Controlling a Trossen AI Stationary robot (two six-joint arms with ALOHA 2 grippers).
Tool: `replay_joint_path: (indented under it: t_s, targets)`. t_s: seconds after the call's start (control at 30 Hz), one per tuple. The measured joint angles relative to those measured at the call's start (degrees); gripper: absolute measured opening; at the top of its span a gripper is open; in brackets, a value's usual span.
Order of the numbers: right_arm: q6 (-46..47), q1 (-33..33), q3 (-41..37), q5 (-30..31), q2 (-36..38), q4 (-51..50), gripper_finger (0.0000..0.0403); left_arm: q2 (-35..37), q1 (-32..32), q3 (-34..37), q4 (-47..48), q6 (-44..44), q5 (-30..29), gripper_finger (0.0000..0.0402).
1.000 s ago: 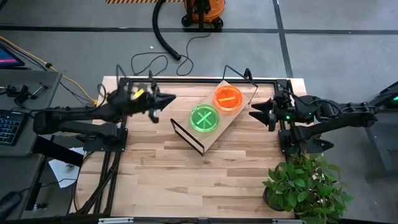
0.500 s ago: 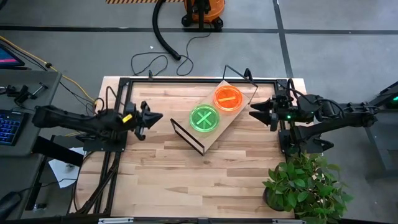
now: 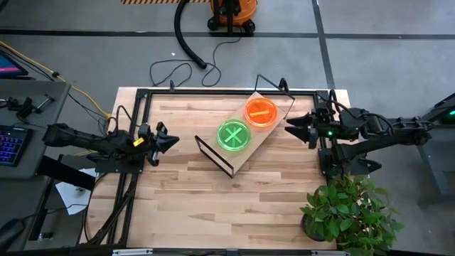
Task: Place and stack plates onto a shelf
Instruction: Return to Home Position
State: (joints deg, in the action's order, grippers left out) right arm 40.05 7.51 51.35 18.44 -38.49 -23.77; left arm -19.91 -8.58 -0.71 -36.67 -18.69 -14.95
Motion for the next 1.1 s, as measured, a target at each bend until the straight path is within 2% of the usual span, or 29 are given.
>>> replay_joint_path:
  t_s: [0.27,0.37,0.5,0.67,0.73,0.87,1.0,1.1]
  targets:
    - [-3.7,0.0,0.0,-5.4,3.1,-1.6,0.0245,2.8,0.0,-0.1,1.1,0.8,-2.3,0.0000]
    - [-5.5,0.0,0.0,-7.4,6.3,-3.6,0.0225,2.8,0.0,-0.1,1.1,-0.5,-2.3,0.0001]
    - [-8.7,0.0,0.0,-8.1,11.0,-8.1,0.0159,2.8,0.0,-0.1,1.4,0.0,-2.3,0.0001]
    - [-14.7,0.0,-3.0,-8.9,17.9,-9.4,0.0034,2.8,0.0,-0.1,1.5,1.3,-2.2,0.0001]
    - [-16.0,0.0,-5.7,-9.6,21.0,-6.8,0.0010,2.8,0.0,-0.1,1.6,1.2,-2.2,0.0001]
    - [-17.2,0.0,-14.7,-12.5,26.9,4.7,0.0024,2.8,0.0,-0.1,1.6,1.3,-2.2,0.0001]
    - [-18.2,0.0,-25.1,-14.7,30.4,19.6,0.0004,2.8,0.0,-0.1,1.9,1.3,-2.2,0.0001]
    - [-18.0,0.0,-30.6,-17.1,31.2,25.7,0.0006,2.8,0.0,-0.1,2.3,1.3,-2.2,0.0001]
